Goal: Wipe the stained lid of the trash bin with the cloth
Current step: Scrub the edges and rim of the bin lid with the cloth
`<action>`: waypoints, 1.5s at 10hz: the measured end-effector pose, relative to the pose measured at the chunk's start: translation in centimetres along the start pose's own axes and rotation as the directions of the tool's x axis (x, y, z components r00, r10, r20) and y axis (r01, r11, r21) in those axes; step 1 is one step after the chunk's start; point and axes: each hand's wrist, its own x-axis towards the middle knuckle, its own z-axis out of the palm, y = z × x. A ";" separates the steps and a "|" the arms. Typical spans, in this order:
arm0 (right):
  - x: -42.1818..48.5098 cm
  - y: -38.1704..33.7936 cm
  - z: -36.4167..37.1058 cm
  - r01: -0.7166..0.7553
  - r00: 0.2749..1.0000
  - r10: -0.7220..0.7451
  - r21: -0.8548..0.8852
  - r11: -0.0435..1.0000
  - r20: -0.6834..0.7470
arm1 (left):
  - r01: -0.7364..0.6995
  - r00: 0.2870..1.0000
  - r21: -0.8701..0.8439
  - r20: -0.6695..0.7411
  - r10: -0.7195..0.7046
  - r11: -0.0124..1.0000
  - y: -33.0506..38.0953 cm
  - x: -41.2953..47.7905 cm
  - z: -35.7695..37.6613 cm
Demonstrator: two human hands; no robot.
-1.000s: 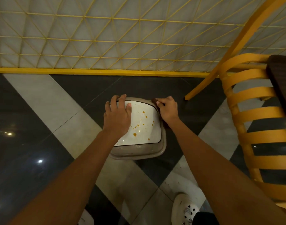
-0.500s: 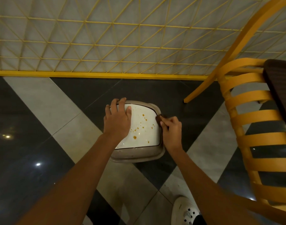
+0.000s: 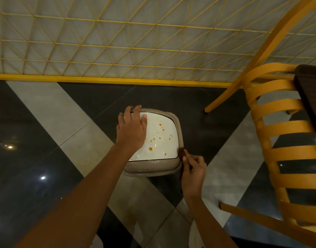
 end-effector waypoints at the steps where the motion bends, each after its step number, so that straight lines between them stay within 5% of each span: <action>1: -2.3 0.7 0.4 -0.004 0.999 0.005 0.033 0.999 -0.034 | 0.003 1.000 0.002 -0.001 -0.003 1.000 0.0 -0.1 0.0; 6: -3.7 0.3 0.1 -0.034 0.999 0.035 0.090 0.995 -0.009 | -0.005 1.000 0.014 -0.014 0.005 1.000 -0.1 0.0 0.1; 9: 2.7 -1.8 0.3 0.109 0.981 -0.090 -0.104 0.989 0.171 | -0.020 0.999 0.008 -0.030 0.020 1.000 -0.1 0.0 0.1; 11: -0.4 -0.7 -0.6 -0.002 0.995 0.002 -0.002 1.000 0.098 | -0.011 1.000 0.012 -0.018 0.011 1.000 -0.2 0.0 0.1; 13: 2.6 -2.2 0.1 0.095 0.988 -0.085 -0.073 0.993 0.129 | -0.007 1.000 0.002 -0.008 0.007 1.000 0.0 0.0 -0.1; 15: -1.6 -1.0 -0.3 -0.129 0.991 0.127 0.100 0.987 0.032 | 0.007 1.000 -0.015 -0.003 -0.007 1.000 0.0 -0.1 -0.2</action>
